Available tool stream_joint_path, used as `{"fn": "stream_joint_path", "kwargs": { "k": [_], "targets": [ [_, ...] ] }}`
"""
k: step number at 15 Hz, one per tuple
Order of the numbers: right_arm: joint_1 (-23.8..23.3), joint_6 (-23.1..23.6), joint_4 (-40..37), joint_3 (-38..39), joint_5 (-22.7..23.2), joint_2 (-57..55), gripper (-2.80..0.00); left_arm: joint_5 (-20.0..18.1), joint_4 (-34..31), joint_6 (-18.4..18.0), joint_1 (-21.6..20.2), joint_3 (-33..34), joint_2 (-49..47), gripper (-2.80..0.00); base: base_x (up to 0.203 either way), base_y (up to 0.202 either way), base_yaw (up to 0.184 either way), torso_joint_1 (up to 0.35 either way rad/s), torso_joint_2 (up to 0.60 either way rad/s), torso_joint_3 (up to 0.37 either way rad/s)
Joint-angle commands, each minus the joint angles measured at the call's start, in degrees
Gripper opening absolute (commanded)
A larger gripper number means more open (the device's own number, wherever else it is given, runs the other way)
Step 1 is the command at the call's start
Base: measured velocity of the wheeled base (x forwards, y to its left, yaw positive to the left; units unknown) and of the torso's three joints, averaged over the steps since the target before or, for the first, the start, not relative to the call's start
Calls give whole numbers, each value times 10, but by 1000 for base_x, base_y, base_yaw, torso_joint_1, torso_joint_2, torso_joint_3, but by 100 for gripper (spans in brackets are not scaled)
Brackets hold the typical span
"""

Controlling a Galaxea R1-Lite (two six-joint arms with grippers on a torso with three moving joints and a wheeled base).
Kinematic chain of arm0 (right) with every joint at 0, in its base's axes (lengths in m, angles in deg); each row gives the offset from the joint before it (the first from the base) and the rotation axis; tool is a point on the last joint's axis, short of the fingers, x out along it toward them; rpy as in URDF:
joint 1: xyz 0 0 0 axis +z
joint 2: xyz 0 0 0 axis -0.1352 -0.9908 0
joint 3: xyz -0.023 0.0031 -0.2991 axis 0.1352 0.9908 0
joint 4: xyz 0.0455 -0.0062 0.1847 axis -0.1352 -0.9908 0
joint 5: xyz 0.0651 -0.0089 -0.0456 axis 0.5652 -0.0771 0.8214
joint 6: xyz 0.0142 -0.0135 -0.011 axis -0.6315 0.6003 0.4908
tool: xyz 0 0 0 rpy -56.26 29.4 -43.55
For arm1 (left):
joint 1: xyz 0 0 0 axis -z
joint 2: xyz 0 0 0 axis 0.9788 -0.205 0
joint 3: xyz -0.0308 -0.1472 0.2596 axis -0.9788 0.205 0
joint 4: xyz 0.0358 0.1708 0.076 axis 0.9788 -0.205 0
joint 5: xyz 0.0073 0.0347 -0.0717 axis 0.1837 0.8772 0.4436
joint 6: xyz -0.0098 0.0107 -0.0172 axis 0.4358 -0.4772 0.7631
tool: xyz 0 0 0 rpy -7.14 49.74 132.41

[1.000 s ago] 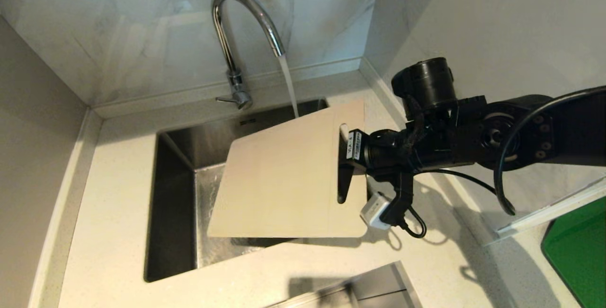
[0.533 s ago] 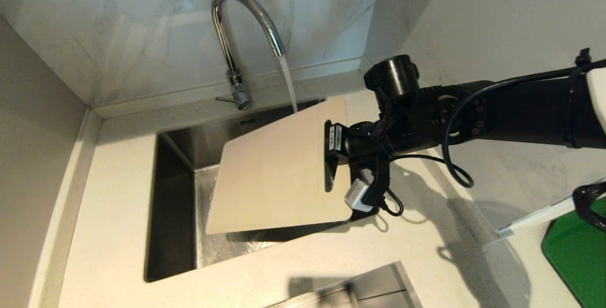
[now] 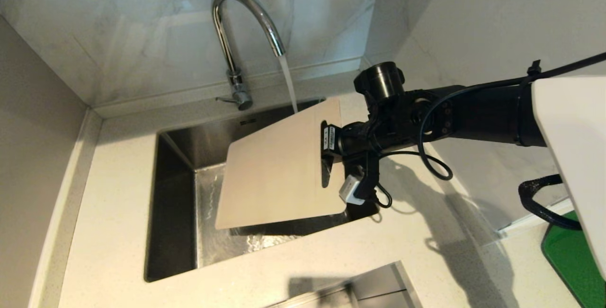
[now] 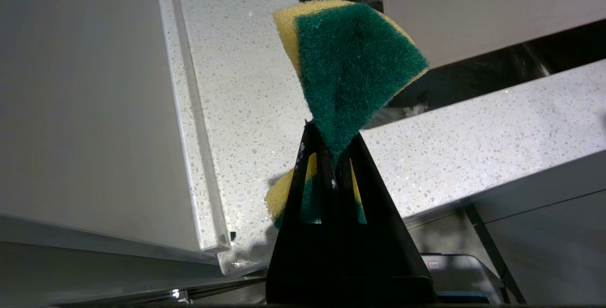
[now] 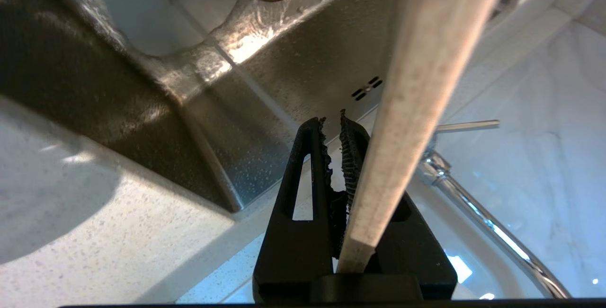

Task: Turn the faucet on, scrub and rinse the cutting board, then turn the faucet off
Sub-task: Scrub the cutting board underwater

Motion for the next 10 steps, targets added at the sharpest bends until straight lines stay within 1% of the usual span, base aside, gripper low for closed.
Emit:
{"fn": "stream_joint_path", "kwargs": {
  "k": [1,5,10],
  "targets": [
    [-7,18,-13,-38,0,-25,-280,0,0,0,0,2,0,-280,0,0,0,0,0,0],
    [-24,25,-21,-88,-12,-44,-280,0,0,0,0,2,0,-280,0,0,0,0,0,0],
    [-45,25,-16,-95,-13,-48,-280,0,0,0,0,2,0,-280,0,0,0,0,0,0]
  ]
}}
